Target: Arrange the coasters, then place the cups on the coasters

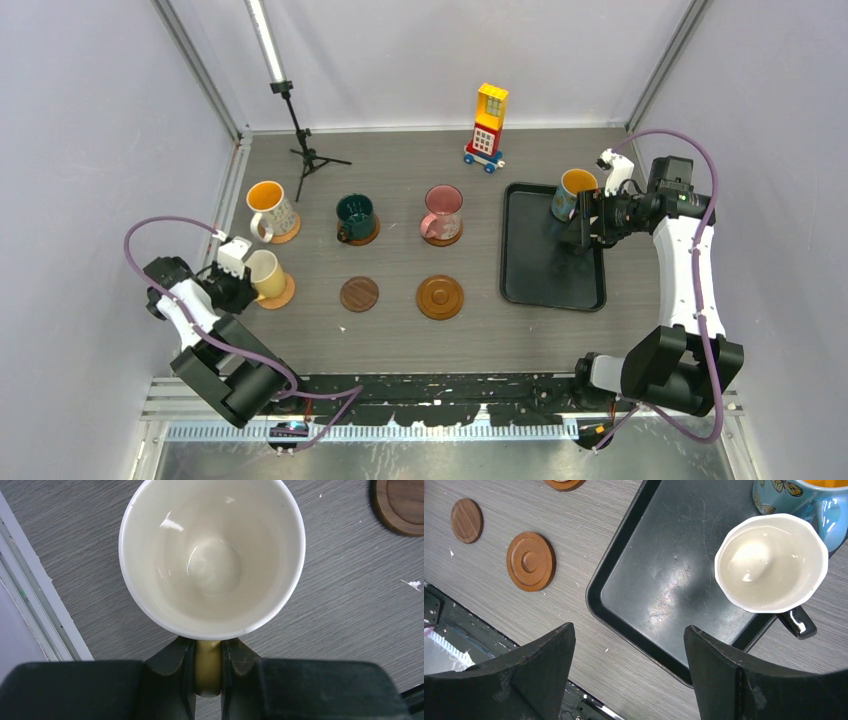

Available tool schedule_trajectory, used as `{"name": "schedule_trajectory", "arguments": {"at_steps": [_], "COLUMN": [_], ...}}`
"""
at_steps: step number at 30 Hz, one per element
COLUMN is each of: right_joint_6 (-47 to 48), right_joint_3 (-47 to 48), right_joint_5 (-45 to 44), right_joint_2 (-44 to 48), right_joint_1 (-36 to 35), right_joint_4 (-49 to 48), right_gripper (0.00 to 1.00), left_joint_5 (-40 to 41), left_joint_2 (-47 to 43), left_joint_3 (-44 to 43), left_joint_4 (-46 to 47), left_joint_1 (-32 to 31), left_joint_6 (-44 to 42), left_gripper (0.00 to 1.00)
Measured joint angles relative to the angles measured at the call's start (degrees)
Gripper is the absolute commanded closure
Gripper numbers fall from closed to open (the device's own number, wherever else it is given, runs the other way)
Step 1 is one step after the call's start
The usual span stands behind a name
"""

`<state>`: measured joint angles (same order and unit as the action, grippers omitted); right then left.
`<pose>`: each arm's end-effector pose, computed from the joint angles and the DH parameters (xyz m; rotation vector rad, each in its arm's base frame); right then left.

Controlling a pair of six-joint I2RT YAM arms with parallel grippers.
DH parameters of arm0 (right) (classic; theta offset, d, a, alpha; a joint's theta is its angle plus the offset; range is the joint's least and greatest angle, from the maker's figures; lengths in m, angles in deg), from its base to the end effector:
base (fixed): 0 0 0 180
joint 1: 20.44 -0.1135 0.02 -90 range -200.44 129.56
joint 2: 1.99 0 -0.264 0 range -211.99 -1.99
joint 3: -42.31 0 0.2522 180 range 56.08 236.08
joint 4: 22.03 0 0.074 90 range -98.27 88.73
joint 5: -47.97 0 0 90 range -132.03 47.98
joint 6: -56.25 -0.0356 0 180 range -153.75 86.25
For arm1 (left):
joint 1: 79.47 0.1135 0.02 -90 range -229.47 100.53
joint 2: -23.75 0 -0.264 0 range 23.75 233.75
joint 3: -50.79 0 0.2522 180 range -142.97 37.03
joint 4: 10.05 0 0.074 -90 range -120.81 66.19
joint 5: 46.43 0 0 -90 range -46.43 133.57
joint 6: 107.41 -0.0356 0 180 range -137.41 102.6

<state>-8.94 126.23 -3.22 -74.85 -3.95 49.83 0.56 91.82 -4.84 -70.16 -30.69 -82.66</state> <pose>0.2358 -0.0465 0.3253 -0.3905 2.3584 0.5660 0.1485 0.1327 0.2086 0.4767 2.3029 -0.2014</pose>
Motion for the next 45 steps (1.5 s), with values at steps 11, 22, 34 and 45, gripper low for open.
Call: {"name": "schedule_trajectory", "arguments": {"at_steps": [11,22,34,45], "right_joint_6": [-0.24,-0.35,0.68,-0.87], "right_joint_3": [0.0,0.0,0.0,2.91], "right_joint_5": [-0.22,-0.24,-0.26,-4.68], "right_joint_2": [0.0,0.0,0.0,-3.74], "right_joint_1": [0.0,0.0,0.0,-0.02], "right_joint_4": [0.02,0.24,1.29,1.46], "right_gripper": [0.16,0.16,0.16,0.16], "left_joint_5": [-0.81,-0.22,7.1,13.0], "left_joint_2": [0.46,0.24,1.33,7.63], "left_joint_3": [1.99,1.79,-16.04,-36.04], "left_joint_4": [0.42,-2.23,-23.69,-28.57], "left_joint_1": [0.09,0.09,0.11,-19.28], "left_joint_6": [-4.07,-7.08,-14.12,6.69], "left_gripper": [0.69,0.3,0.0,0.0]}}
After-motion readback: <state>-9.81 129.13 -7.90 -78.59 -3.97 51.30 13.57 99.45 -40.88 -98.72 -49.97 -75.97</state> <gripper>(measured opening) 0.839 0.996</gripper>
